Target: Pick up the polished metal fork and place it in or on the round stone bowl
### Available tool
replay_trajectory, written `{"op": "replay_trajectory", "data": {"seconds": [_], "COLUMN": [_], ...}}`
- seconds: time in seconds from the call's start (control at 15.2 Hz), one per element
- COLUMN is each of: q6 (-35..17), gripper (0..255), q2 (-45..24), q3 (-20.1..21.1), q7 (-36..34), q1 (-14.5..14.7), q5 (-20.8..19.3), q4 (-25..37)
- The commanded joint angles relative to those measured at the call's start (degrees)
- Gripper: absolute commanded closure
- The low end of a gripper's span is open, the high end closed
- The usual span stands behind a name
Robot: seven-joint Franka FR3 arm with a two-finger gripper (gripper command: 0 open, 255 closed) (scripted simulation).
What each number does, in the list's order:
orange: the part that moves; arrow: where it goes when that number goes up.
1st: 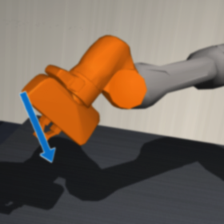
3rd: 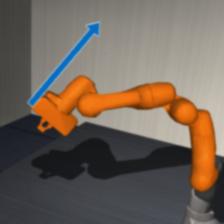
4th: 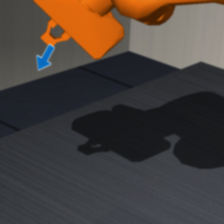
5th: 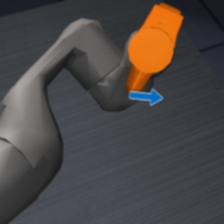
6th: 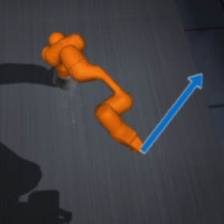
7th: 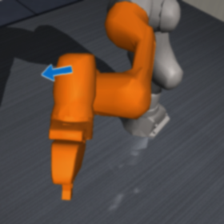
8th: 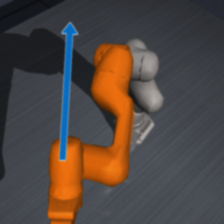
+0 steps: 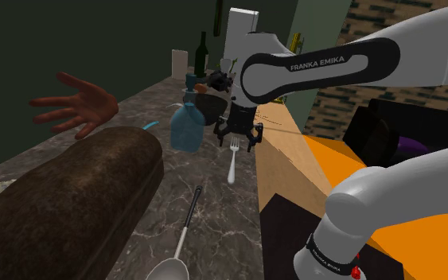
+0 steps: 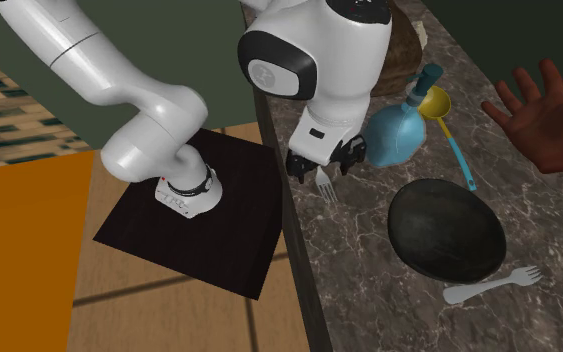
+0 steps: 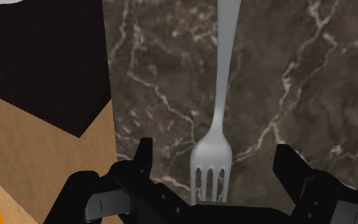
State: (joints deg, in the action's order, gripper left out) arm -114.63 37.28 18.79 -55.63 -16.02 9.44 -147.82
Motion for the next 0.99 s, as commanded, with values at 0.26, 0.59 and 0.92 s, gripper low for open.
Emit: {"op": "replay_trajectory", "data": {"seconds": [0.26,0.59,0.92], "q6": [-0.1,0.0,4.1], "gripper": [255,255,255], "q2": [0.0,0.0,0.8], "q3": [0.1,0.0,-0.7], "q7": [-0.1,0.0,0.1], "q1": [0.0,0.0,-0.1], "q5": [0.0,0.0,-0.5], "q4": [0.0,0.0,3.3]}}
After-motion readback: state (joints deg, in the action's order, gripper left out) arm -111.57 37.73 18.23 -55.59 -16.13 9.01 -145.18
